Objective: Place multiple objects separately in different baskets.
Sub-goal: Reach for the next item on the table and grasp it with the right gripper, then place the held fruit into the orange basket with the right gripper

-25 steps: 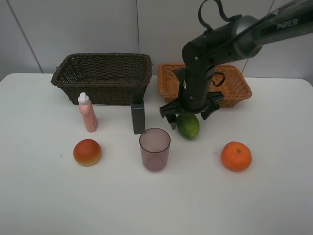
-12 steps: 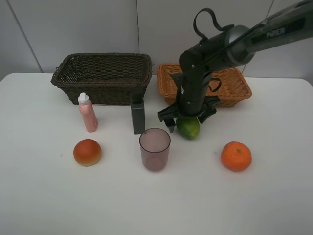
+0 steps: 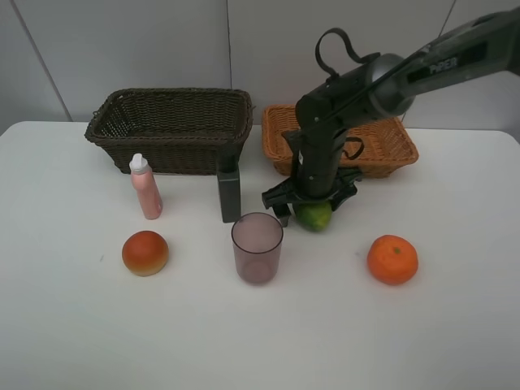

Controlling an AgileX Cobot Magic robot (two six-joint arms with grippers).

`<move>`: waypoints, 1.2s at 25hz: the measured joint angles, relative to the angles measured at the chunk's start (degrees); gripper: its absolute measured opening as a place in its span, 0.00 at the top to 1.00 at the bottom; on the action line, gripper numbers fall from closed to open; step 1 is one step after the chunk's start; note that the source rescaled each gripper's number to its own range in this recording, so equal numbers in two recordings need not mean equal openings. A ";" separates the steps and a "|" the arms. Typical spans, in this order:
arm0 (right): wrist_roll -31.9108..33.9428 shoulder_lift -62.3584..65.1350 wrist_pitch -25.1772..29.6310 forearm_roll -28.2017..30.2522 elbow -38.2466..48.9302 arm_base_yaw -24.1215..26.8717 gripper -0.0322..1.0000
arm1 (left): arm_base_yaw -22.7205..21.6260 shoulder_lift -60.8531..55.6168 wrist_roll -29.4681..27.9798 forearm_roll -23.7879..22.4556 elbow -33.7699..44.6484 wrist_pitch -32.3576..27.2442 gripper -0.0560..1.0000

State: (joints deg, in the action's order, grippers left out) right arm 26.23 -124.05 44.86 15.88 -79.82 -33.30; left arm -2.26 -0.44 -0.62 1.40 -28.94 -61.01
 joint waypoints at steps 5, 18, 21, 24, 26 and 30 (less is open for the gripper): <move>0.11 -0.05 -0.25 0.29 0.00 0.00 0.48 | 0.00 0.00 0.00 0.00 0.00 0.00 0.00; 0.17 -0.06 0.59 0.57 0.00 0.00 0.55 | 0.00 0.00 0.00 0.00 0.00 0.00 0.00; 0.17 -0.06 0.59 0.57 0.00 0.00 0.55 | 0.00 0.00 0.00 0.00 0.00 0.00 0.00; 0.17 -0.06 0.59 0.57 0.00 0.00 0.55 | 0.00 0.00 0.00 0.00 0.00 0.00 0.00; 0.17 -0.06 0.78 0.57 0.00 0.00 0.55 | 0.00 0.00 0.00 0.00 0.00 0.00 0.00; -0.06 0.61 2.70 0.65 0.00 0.00 0.55 | 0.00 0.00 0.00 0.00 0.00 0.00 0.00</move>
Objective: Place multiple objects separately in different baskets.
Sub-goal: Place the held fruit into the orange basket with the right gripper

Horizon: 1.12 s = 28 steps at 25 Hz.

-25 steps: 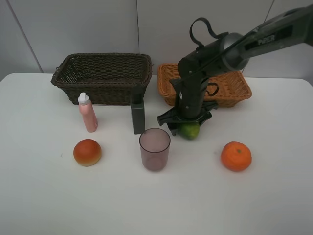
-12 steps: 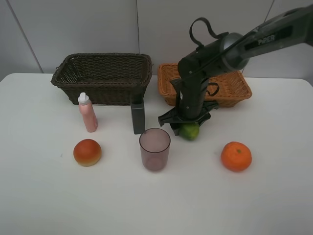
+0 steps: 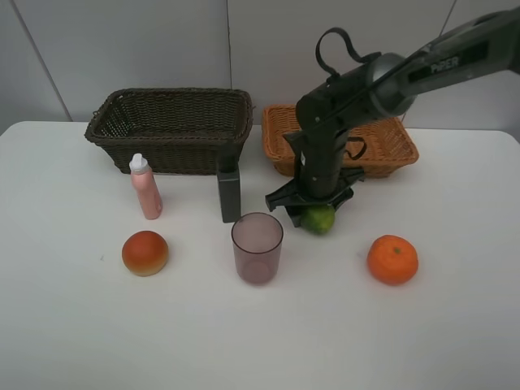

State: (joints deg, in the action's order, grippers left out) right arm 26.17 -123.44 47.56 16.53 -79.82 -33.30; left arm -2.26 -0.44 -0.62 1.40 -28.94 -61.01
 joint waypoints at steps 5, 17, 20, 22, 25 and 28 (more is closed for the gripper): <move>-1.19 4.42 1.85 0.26 0.00 0.00 0.55 | 0.00 0.00 0.00 0.00 0.00 0.00 0.00; -4.78 13.60 10.06 0.37 0.08 0.00 0.55 | 0.00 0.00 0.00 0.00 0.00 0.00 0.00; -4.83 15.24 9.97 0.37 1.69 0.05 0.55 | 0.00 0.00 0.00 0.00 0.00 0.00 0.00; -4.83 16.16 10.07 0.31 2.46 0.24 0.55 | 0.00 0.00 0.00 0.00 0.00 0.00 0.00; -4.83 17.63 10.12 0.61 2.46 1.27 0.55 | 0.00 0.00 0.00 0.00 0.00 0.00 0.00; -4.83 18.71 9.25 1.95 2.40 3.42 0.55 | 0.00 0.00 0.00 0.00 0.00 0.00 0.00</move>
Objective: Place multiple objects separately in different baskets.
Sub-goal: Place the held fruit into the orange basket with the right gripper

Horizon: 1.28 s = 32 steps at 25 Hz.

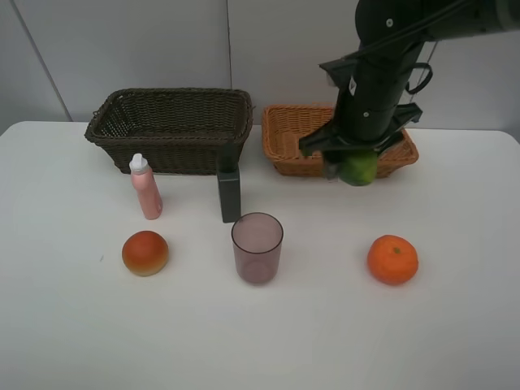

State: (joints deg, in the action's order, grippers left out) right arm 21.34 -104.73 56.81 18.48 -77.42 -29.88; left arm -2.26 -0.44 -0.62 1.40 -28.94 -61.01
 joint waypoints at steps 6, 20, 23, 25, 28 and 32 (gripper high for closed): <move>-0.65 -0.02 -1.44 2.91 -5.04 5.39 0.55 | 0.00 0.00 0.00 0.00 0.00 0.00 0.00; -7.48 -11.51 -6.84 2.79 -22.57 12.79 0.55 | 0.00 0.00 0.00 0.00 0.00 0.00 0.00; -7.48 -14.96 -10.19 2.18 -22.58 13.78 0.55 | 0.00 0.00 0.00 0.00 0.00 0.00 0.00; -7.48 -17.28 -11.97 1.79 -22.58 13.96 0.55 | 0.00 0.00 0.00 0.00 0.00 0.00 0.00; -7.63 -20.50 -13.15 1.05 -22.58 13.96 0.55 | 0.00 0.00 0.00 0.00 0.00 0.00 0.00; -7.63 -24.28 -13.73 0.99 -22.58 13.96 0.55 | 0.00 0.00 0.00 0.00 0.00 0.00 0.00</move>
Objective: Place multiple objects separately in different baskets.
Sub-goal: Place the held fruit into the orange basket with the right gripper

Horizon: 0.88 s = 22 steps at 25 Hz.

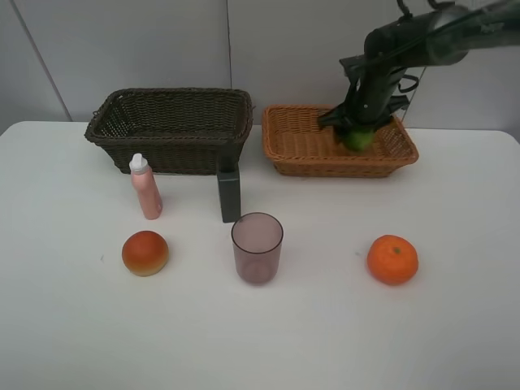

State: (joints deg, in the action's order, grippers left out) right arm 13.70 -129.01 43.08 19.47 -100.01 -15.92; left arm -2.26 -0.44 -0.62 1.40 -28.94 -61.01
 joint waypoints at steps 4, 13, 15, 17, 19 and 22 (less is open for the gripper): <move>0.00 -0.89 -0.33 0.05 0.00 0.00 0.55 | 0.00 0.00 0.00 0.00 0.00 0.00 0.00; 0.00 -0.89 0.01 0.05 -0.06 0.00 0.55 | 0.00 0.00 0.00 0.00 0.00 0.00 0.00; 0.00 -0.89 0.28 0.00 -0.06 0.00 0.55 | 0.00 0.00 0.00 0.00 0.00 0.00 0.00; 0.00 -0.89 0.27 0.00 -0.06 0.00 0.52 | 0.00 0.00 0.00 0.00 0.00 0.00 0.00; 0.00 -0.89 -0.21 0.00 -0.06 0.00 0.31 | 0.00 0.00 0.00 0.00 0.00 0.00 0.00; 0.00 -0.89 -0.47 0.05 -0.06 0.00 0.11 | 0.00 0.00 0.00 0.00 0.00 0.00 0.00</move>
State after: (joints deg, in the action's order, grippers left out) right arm 13.70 -129.90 42.61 19.52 -100.07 -15.92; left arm -2.26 -0.44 -0.62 1.40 -28.94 -61.01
